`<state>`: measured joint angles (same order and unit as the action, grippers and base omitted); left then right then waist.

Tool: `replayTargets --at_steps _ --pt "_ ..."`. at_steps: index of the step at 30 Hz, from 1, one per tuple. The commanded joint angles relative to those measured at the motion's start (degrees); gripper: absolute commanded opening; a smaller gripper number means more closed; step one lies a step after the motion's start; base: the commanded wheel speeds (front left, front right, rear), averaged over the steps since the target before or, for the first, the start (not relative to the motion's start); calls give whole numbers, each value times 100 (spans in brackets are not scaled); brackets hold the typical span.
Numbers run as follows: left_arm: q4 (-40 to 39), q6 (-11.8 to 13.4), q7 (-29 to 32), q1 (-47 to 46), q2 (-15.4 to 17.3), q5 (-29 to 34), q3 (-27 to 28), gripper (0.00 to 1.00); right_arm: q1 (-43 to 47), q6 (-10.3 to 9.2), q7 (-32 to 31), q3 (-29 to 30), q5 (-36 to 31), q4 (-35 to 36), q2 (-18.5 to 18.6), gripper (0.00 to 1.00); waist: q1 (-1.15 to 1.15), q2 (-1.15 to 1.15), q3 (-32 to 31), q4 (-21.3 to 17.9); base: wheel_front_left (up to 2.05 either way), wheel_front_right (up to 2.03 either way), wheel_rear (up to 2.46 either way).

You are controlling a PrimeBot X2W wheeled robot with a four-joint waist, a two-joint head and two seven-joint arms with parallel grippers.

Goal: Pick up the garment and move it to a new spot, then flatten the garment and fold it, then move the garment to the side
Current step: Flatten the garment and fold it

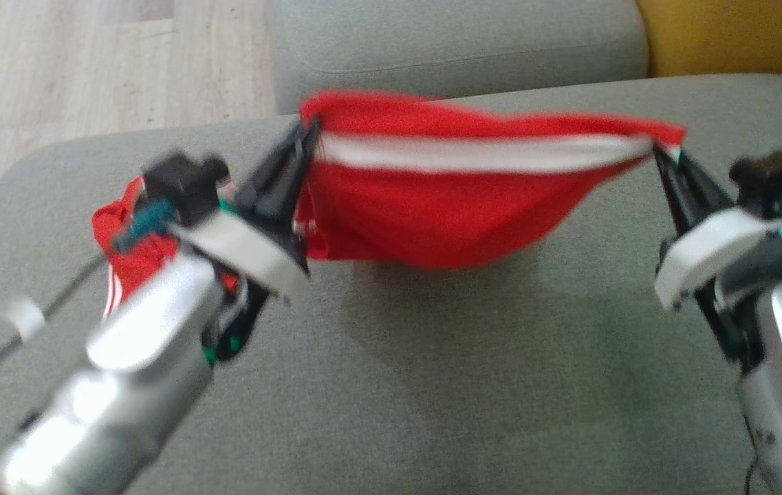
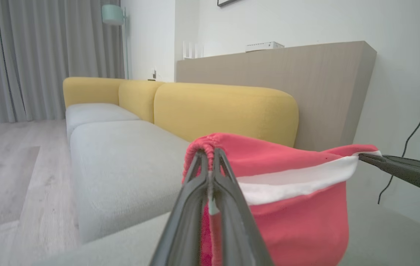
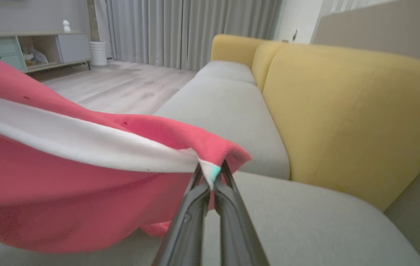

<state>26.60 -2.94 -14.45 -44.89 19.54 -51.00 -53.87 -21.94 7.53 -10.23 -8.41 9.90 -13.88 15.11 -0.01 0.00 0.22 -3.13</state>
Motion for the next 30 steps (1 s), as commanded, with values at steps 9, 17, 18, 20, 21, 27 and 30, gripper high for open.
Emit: replayTargets --at_steps 9,17,18,20,21,27,30 --pt "-1062 385 325 81 657 11 167 0 153 -4 -791 132 211 1068 288 0 1 0 544 85 0 0 0" --pt "-451 290 534 -1456 588 171 562 0 -2174 -4 -1132 -581 459 28 450 0 1 0 1463 -128 0 0 0" --pt "-264 278 497 -1703 540 191 640 0 -2556 -4 -1046 -612 493 -254 410 0 1 0 1548 -149 0 0 0" --pt "116 272 354 -2183 434 259 796 0 -3284 -4 -729 -648 454 -823 323 0 1 0 1672 -178 0 0 0" --pt "284 252 277 -2393 366 274 874 0 -3607 -4 -515 -653 401 -1095 281 0 1 0 1717 -185 0 0 0" --pt "912 53 -25 -2909 -137 345 1227 0 -4468 -4 623 -351 13 -2572 108 0 1 0 1723 -94 0 0 0" --pt "884 -79 -49 -2562 -359 466 1380 0 -4244 -4 829 -496 8 -3125 136 0 1 0 1644 -53 0 0 0"
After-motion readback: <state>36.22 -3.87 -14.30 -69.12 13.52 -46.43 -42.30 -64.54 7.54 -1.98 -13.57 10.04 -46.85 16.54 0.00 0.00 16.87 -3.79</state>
